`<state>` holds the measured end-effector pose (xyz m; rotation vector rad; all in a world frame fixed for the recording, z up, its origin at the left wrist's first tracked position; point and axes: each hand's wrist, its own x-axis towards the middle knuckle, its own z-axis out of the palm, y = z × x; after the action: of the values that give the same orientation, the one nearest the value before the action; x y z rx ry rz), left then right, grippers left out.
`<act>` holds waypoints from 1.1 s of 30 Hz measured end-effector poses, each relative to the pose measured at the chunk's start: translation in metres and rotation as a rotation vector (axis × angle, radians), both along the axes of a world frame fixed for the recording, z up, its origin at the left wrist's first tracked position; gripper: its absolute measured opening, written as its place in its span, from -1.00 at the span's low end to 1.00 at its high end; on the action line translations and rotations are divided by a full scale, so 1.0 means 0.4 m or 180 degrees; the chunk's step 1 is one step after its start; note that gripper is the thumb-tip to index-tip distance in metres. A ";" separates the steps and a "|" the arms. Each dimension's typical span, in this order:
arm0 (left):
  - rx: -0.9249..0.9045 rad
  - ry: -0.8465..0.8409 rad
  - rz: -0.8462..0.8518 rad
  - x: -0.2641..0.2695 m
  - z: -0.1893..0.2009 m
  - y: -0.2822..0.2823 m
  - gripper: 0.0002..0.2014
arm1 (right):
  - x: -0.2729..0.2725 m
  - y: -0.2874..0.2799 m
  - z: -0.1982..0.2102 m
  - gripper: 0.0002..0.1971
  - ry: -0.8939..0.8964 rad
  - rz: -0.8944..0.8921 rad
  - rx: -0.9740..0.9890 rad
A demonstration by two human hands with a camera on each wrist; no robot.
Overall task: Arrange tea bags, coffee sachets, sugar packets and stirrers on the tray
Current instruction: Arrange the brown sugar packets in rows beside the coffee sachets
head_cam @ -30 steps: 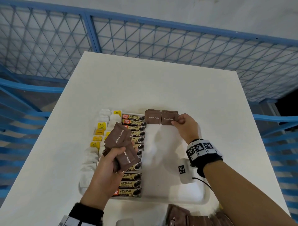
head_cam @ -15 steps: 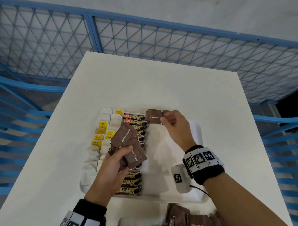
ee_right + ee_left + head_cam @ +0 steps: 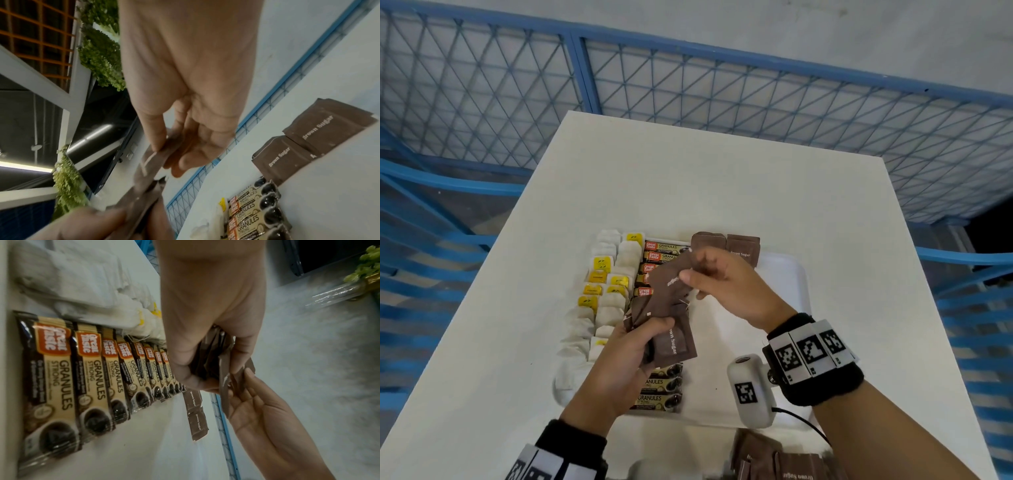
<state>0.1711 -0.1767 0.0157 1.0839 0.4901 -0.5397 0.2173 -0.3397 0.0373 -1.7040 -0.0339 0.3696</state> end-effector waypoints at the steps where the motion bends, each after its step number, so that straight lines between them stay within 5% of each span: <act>1: 0.0013 0.0013 0.0051 0.000 -0.001 0.001 -0.77 | 0.000 -0.003 0.005 -0.87 0.0080 -0.0095 0.0192; 5: 0.0039 0.0040 0.0288 0.002 0.004 0.006 -0.79 | -0.006 -0.019 0.028 -0.77 0.0226 -0.0249 0.0554; 13: -0.0210 -0.0381 0.0308 0.015 0.029 0.000 -0.71 | -0.026 -0.022 0.020 -0.28 0.0262 0.0113 0.0103; 22: -0.0023 -0.0469 0.1009 0.019 0.013 -0.001 -0.78 | -0.063 0.018 -0.029 -0.75 0.0538 -0.0189 0.0247; 26: -0.0105 -0.0343 0.0909 0.019 0.002 0.008 -0.77 | -0.067 0.033 -0.048 -0.95 0.0612 -0.0279 0.0435; 33: 0.0045 -0.0156 0.0693 0.016 -0.001 0.008 -0.73 | -0.034 0.008 -0.057 -0.87 0.0495 -0.0676 0.0614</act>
<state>0.1774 -0.1733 0.0155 1.0398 0.5617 -0.3180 0.2036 -0.3364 0.0146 -1.4681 0.2176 0.3276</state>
